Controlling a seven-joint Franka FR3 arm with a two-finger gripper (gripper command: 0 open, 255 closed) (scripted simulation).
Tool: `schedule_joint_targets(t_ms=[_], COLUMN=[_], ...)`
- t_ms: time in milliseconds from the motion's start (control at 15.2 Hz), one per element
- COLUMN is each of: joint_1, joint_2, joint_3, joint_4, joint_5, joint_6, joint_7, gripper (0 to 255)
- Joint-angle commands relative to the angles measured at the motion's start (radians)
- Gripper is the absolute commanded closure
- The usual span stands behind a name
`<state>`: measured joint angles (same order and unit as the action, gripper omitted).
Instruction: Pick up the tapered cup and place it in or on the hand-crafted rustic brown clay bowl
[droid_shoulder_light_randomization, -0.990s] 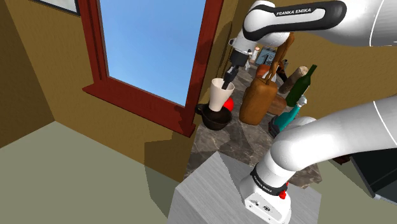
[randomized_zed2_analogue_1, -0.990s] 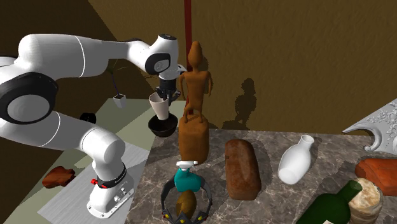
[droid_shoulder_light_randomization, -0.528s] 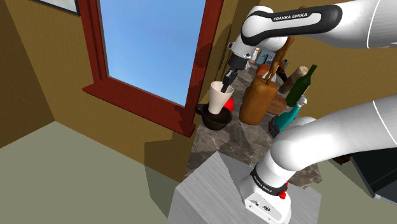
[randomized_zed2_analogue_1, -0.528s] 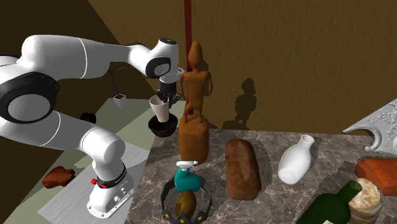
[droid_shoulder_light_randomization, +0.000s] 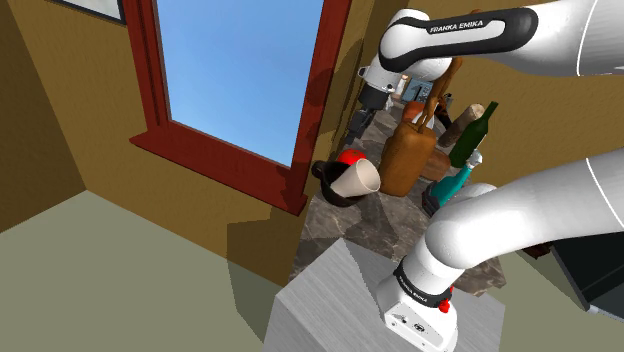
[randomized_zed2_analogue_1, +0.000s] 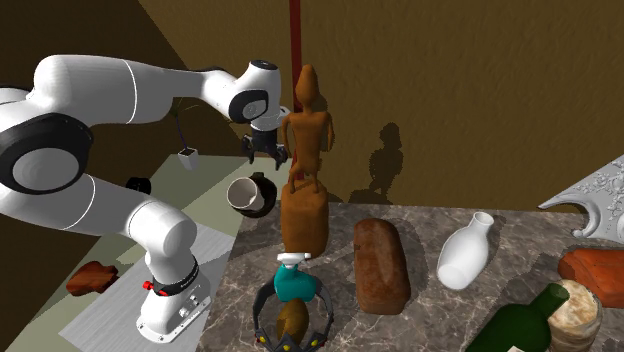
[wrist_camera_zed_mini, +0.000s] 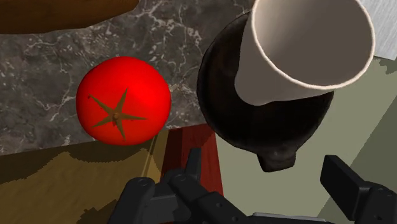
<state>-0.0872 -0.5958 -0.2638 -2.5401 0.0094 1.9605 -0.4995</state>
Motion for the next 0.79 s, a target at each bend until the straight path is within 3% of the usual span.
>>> schedule_joint_targets(t_ms=[0, 264, 726], joint_1=[0.000, -0.004, -0.004], joint_2=[0.000, -0.019, -0.019], joint_3=[0.000, 0.002, 0.002], joint_4=[0.000, 0.115, 0.115], joint_5=[0.000, -0.004, -0.004], joint_6=[0.000, -0.133, -0.133], joint_7=[0.000, 0.003, 0.003], gripper=[0, 0, 0])
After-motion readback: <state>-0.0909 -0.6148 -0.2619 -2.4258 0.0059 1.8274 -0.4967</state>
